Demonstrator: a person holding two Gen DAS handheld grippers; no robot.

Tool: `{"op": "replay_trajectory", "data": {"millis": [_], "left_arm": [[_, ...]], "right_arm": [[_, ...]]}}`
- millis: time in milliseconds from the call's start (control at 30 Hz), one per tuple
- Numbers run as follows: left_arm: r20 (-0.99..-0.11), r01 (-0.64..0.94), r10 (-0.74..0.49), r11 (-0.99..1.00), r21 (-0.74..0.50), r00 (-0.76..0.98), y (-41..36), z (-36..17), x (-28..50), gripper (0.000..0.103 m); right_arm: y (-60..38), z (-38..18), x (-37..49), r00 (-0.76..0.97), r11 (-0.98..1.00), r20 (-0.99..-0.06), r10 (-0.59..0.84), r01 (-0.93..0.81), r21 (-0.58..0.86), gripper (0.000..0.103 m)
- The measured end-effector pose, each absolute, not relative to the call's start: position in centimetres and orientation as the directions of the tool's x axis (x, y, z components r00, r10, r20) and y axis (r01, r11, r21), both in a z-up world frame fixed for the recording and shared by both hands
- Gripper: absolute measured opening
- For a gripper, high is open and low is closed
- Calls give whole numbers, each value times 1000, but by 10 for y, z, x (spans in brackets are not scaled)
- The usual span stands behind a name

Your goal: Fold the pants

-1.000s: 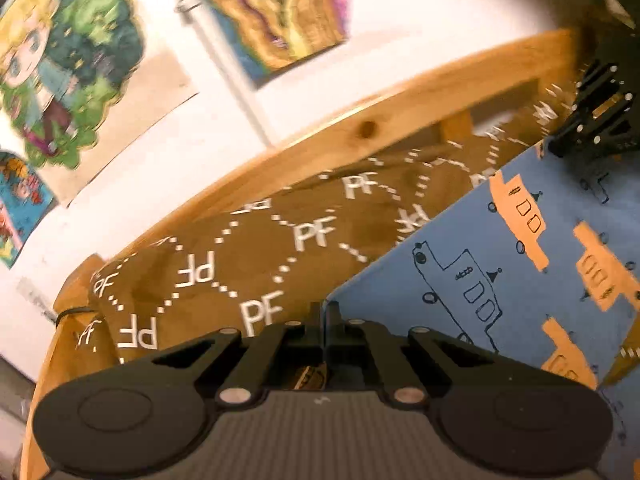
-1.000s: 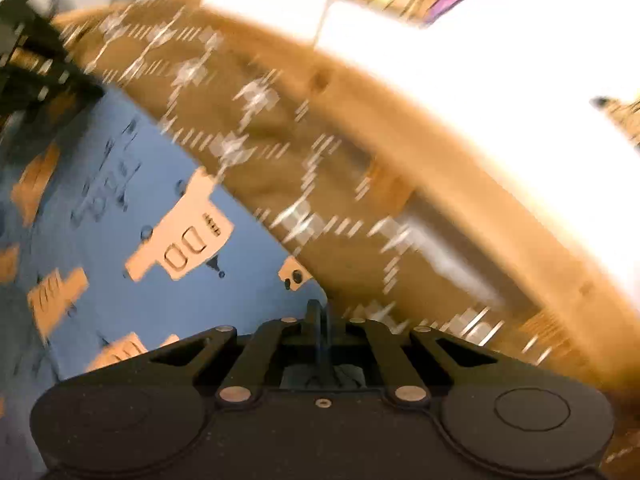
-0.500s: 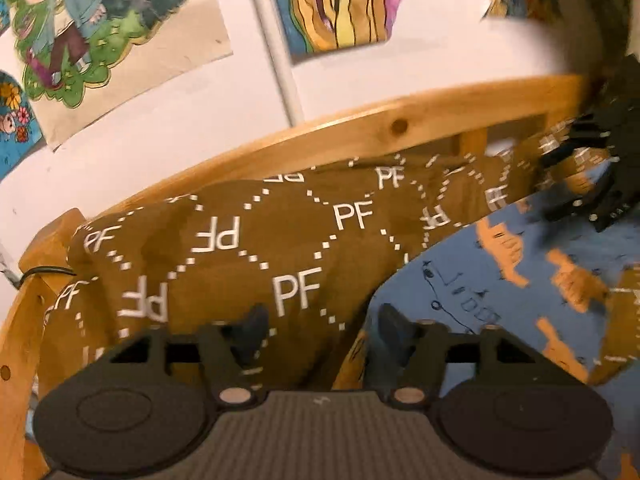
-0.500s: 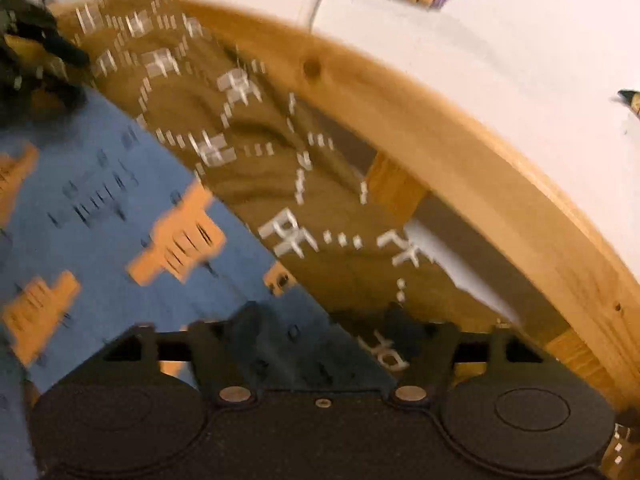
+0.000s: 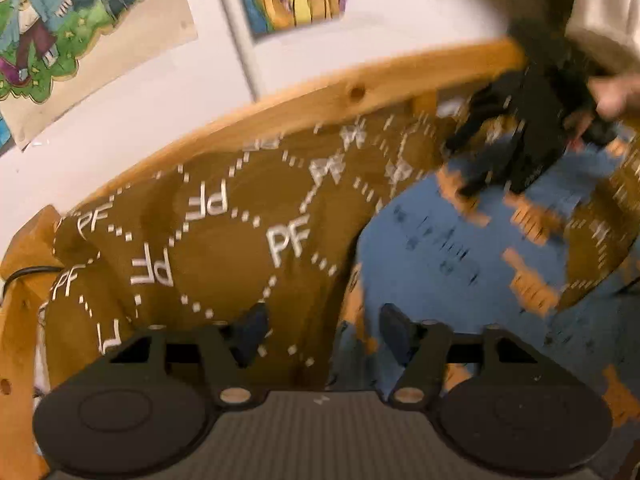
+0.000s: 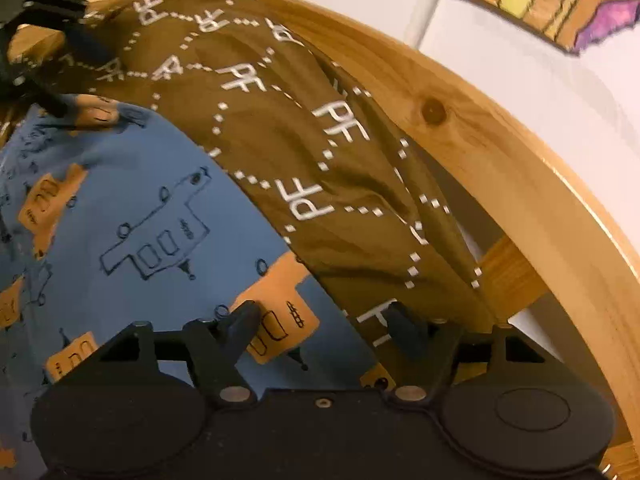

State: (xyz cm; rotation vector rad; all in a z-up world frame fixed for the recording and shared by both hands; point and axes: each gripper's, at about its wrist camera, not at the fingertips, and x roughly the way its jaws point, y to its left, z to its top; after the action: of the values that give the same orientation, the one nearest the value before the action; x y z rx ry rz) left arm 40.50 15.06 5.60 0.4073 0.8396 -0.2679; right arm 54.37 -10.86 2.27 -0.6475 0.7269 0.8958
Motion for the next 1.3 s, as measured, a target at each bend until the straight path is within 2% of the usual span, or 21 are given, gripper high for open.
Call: {"op": "replay_trajectory", "data": {"millis": [33, 133, 200, 233, 267, 500, 667, 900, 1100, 1300], "left_arm": [[-786, 366, -21, 893, 263, 618, 148, 50, 411, 9], [-801, 311, 0, 921, 233, 599, 151, 48, 417, 2], [-795, 297, -3, 928, 223, 607, 152, 52, 414, 1], [-790, 294, -4, 930, 223, 614, 151, 54, 413, 1], [-784, 289, -2, 930, 226, 621, 150, 56, 410, 1], [-734, 268, 23, 923, 277, 678, 143, 66, 389, 0], [-657, 292, 20, 885, 363, 754, 128, 79, 356, 0], [-554, 391, -80, 791, 470, 829, 112, 83, 280, 0], [-611, 513, -135, 698, 501, 780, 96, 54, 218, 0], [-695, 626, -117, 558, 545, 709, 79, 6, 186, 0]], "right_arm": [[-107, 20, 548, 427, 485, -789, 441, -853, -191, 64], [-101, 16, 552, 444, 513, -789, 426, -836, -194, 52], [-102, 19, 550, 454, 521, -782, 426, -830, -198, 28], [-102, 21, 547, 458, 522, -777, 433, -829, -198, 7], [-104, 24, 544, 454, 520, -772, 445, -833, -190, 2], [-124, 45, 503, 522, 498, -702, 485, -825, -269, 0], [-142, 56, 459, 579, 499, -643, 501, -801, -332, 0], [-179, 69, 369, 612, 445, -590, 526, -789, -423, 0], [-209, 52, 289, 545, 373, -657, 521, -837, -399, 0], [-217, 9, 232, 495, 313, -711, 499, -869, -384, 0]]}}
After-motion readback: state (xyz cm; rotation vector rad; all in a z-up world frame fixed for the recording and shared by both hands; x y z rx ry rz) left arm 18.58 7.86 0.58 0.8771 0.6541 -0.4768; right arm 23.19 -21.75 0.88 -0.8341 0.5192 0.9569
